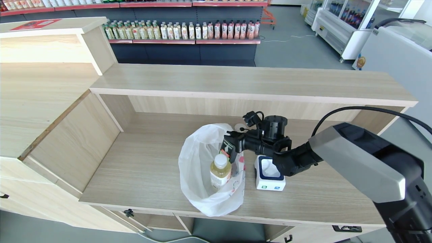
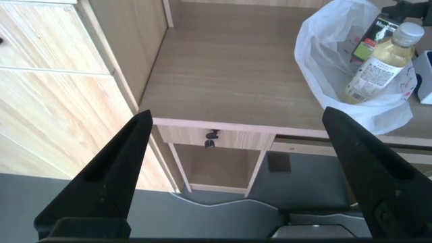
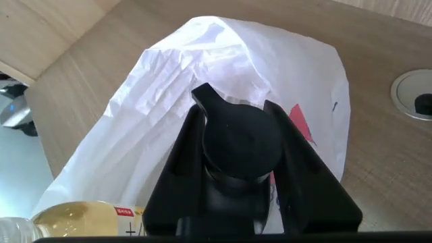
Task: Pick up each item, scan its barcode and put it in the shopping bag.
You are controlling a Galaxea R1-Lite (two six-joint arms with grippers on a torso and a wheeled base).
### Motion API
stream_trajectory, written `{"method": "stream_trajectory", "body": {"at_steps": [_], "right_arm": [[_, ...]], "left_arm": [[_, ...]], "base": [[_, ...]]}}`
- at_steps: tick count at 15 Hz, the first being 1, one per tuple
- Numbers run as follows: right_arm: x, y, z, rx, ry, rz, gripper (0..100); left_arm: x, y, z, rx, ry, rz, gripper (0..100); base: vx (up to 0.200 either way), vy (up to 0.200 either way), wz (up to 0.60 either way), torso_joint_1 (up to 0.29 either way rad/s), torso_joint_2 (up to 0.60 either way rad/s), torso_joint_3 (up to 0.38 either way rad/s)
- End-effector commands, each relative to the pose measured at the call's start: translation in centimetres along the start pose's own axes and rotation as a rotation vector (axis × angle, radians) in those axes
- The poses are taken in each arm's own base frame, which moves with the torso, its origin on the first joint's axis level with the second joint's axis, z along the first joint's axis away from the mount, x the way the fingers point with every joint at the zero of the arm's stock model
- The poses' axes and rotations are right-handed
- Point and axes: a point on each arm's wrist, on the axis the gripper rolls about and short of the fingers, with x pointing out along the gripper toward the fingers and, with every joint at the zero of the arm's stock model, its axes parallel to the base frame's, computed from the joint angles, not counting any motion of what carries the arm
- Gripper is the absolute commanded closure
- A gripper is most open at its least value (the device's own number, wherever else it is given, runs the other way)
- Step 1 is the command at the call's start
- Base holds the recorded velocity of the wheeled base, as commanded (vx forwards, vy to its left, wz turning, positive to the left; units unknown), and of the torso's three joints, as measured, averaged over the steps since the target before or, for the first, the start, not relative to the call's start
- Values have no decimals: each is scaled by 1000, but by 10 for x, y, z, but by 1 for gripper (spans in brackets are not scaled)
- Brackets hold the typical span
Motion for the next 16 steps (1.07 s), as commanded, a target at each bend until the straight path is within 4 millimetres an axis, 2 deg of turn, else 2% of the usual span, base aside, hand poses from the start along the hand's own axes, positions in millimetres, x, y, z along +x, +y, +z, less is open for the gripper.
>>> {"method": "stream_trajectory", "body": {"at_steps": [1, 5, 11, 12, 16], "right_arm": [[4, -4, -19, -41, 26, -4, 100], [4, -11, -26, -119, 34, -14, 100], [5, -9, -26, -152, 26, -5, 100], [4, -9, -25, -153, 23, -1, 0], [0, -5, -6, -155, -14, 4, 0]], "left_arm": [[0, 0, 0, 0, 0, 1, 0], [0, 0, 0, 0, 0, 1, 0], [0, 0, 0, 0, 0, 1, 0], [0, 0, 0, 0, 0, 1, 0], [0, 0, 0, 0, 0, 1, 0]], "base": [[0, 0, 0, 0, 0, 0], [0, 0, 0, 0, 0, 0], [0, 0, 0, 0, 0, 0], [0, 0, 0, 0, 0, 0], [0, 0, 0, 0, 0, 0]]}}
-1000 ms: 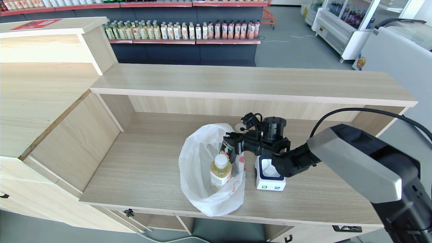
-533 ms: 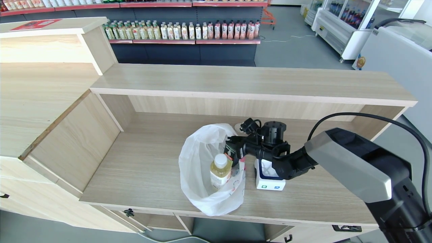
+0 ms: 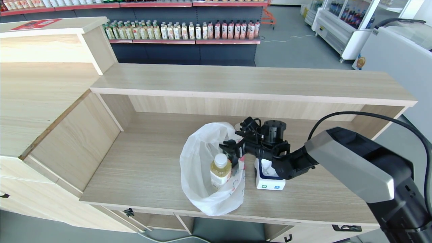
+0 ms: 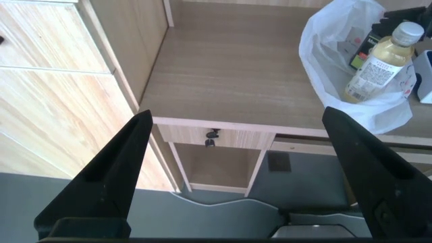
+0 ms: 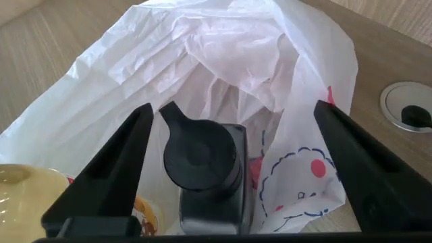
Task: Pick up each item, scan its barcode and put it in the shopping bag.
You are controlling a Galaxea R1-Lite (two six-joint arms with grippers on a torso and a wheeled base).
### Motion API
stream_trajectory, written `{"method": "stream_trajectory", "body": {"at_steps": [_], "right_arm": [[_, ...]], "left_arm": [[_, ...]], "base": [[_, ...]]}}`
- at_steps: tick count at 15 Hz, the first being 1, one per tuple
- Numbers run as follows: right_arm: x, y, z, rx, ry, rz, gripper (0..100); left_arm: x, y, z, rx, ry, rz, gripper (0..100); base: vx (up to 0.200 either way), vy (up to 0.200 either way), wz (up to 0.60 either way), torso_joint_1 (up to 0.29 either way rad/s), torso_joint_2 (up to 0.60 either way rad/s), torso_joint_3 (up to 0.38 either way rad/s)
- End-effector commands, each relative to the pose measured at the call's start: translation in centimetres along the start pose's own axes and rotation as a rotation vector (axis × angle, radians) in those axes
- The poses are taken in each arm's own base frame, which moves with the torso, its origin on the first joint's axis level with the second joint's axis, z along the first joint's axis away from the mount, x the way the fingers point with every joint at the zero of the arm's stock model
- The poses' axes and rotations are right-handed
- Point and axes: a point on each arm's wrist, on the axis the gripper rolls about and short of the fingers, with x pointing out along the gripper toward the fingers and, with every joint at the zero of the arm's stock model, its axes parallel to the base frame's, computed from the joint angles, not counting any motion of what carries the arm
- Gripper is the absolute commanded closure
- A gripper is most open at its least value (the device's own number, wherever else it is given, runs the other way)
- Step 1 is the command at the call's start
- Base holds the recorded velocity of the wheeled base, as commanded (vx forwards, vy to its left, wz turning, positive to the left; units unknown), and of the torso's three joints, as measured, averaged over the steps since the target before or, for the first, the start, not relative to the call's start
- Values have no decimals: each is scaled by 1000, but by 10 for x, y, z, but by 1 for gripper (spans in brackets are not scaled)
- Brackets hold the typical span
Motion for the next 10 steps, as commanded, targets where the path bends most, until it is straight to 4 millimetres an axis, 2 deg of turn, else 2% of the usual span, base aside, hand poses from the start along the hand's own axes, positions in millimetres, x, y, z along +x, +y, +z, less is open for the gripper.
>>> {"method": "stream_trajectory", "body": {"at_steps": [1, 4, 6, 9, 10], "right_arm": [[-7, 1, 16, -17, -41, -5, 0], [-29, 3, 38, 32, -100, -17, 0], [-55, 11, 64, 111, -113, -16, 0], [-111, 27, 102, 148, -120, -37, 0], [-152, 36, 117, 145, -115, -85, 0]], "left_arm": [[0, 0, 0, 0, 0, 0, 0], [0, 0, 0, 0, 0, 0, 0], [0, 0, 0, -5, 0, 0, 0], [0, 0, 0, -6, 0, 0, 0], [0, 0, 0, -6, 0, 0, 0]], "base": [[0, 0, 0, 0, 0, 0], [0, 0, 0, 0, 0, 0], [0, 0, 0, 0, 0, 0], [0, 0, 0, 0, 0, 0], [0, 0, 0, 0, 0, 0]]}}
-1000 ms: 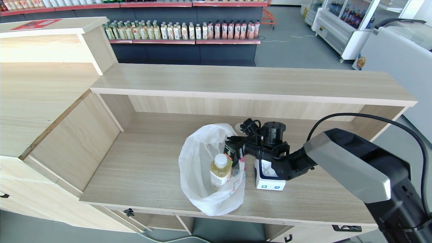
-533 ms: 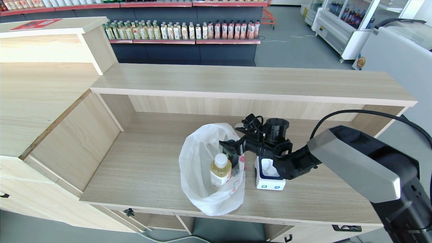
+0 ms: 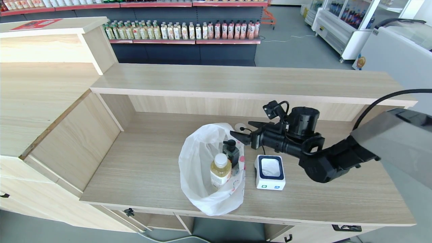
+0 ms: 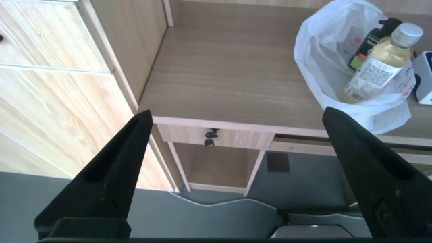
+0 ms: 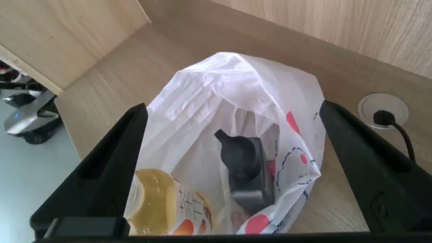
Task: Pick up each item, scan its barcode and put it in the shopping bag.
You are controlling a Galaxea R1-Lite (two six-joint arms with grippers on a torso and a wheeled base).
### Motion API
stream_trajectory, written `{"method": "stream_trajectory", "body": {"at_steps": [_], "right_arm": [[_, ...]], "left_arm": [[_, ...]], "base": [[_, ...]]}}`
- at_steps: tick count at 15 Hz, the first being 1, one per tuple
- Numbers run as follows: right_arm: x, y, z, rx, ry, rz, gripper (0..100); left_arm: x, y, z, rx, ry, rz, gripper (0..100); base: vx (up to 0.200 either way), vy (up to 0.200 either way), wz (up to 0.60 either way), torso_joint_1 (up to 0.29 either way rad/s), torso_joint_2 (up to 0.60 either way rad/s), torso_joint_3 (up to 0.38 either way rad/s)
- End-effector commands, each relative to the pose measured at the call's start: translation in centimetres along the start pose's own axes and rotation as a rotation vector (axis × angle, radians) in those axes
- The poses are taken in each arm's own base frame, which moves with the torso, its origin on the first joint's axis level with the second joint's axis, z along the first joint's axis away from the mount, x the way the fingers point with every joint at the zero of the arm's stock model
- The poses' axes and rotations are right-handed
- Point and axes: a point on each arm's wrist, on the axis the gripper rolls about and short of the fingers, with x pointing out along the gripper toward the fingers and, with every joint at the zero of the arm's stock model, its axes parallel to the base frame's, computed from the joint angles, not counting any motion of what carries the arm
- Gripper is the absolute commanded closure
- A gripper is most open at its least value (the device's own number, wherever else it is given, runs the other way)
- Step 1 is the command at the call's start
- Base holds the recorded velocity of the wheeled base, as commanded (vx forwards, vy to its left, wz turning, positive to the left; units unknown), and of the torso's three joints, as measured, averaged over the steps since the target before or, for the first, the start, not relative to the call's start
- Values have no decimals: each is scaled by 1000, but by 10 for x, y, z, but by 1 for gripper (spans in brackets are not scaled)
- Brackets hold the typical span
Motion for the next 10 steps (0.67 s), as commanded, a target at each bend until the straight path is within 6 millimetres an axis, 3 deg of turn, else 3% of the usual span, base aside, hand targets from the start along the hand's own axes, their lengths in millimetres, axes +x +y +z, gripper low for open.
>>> {"method": "stream_trajectory", "body": {"at_steps": [1, 3, 5, 8, 10], "right_arm": [[-96, 32, 58, -8, -53, -84, 0], [-165, 65, 60, -19, 9, -211, 0], [-230, 92, 43, -25, 100, -382, 0], [-277, 104, 41, -24, 105, -638, 0], [-295, 113, 44, -25, 115, -635, 0]], "left_arm": [[0, 0, 0, -1, 0, 0, 0], [0, 0, 0, -1, 0, 0, 0], [0, 0, 0, 0, 0, 0, 0], [0, 0, 0, 0, 0, 0, 0], [0, 0, 0, -1, 0, 0, 0]], "base": [[0, 0, 0, 0, 0, 0], [0, 0, 0, 0, 0, 0], [0, 0, 0, 0, 0, 0], [0, 0, 0, 0, 0, 0], [0, 0, 0, 0, 0, 0]]}}
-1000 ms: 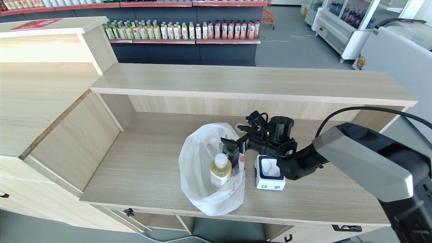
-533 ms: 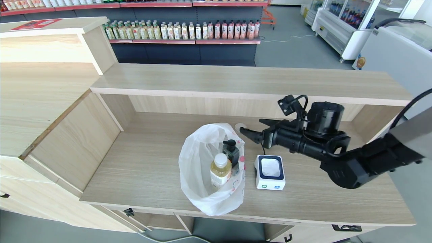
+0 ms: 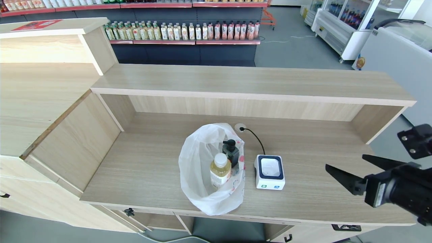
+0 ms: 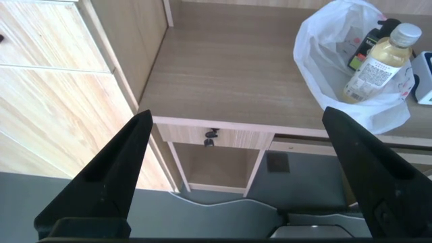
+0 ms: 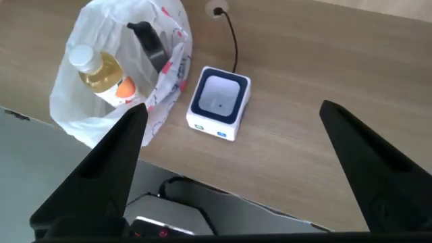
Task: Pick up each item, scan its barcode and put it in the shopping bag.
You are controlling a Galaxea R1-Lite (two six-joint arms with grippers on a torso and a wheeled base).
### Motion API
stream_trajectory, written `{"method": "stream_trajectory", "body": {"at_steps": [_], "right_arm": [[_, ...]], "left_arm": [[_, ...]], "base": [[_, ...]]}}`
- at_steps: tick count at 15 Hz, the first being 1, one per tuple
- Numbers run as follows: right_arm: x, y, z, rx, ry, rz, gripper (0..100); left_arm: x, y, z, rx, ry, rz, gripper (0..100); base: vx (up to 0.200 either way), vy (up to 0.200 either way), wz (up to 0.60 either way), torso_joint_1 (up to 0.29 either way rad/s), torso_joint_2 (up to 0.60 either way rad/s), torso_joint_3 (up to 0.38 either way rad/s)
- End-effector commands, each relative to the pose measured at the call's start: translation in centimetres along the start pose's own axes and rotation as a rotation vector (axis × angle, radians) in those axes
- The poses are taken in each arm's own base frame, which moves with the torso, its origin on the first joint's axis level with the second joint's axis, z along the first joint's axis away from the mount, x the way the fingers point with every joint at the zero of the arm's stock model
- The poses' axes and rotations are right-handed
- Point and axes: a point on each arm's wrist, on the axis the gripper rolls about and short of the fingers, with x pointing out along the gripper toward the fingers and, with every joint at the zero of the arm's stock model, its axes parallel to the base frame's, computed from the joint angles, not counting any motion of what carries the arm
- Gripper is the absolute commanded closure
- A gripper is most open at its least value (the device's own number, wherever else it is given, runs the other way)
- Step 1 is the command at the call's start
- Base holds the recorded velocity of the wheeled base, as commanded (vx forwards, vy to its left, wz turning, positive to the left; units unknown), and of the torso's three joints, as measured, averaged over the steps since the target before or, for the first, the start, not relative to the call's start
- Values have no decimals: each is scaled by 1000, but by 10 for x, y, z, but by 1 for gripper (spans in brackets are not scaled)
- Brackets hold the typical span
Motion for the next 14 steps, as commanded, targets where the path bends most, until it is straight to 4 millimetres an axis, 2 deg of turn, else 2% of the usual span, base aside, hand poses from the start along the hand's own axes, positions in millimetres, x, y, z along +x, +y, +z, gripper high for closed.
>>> {"method": "stream_trajectory", "body": {"at_steps": [1, 4, 6, 8, 11, 14], "right_arm": [[-50, -8, -9, 9, -61, -63, 0], [-66, -22, -36, 29, -32, -133, 0], [-101, -22, -84, 52, -39, -199, 0], [-123, -15, -101, 45, -107, -220, 0], [-141, -8, -126, 48, -126, -234, 0], [-146, -4, -129, 17, -200, -174, 0]], "left_arm": [[0, 0, 0, 0, 0, 0, 0], [0, 0, 0, 0, 0, 0, 0], [0, 0, 0, 0, 0, 0, 0], [0, 0, 0, 0, 0, 0, 0], [0, 0, 0, 1, 0, 0, 0], [0, 0, 0, 0, 0, 0, 0]], "base": [[0, 0, 0, 0, 0, 0], [0, 0, 0, 0, 0, 0], [0, 0, 0, 0, 0, 0], [0, 0, 0, 0, 0, 0], [0, 0, 0, 0, 0, 0], [0, 0, 0, 0, 0, 0]]}}
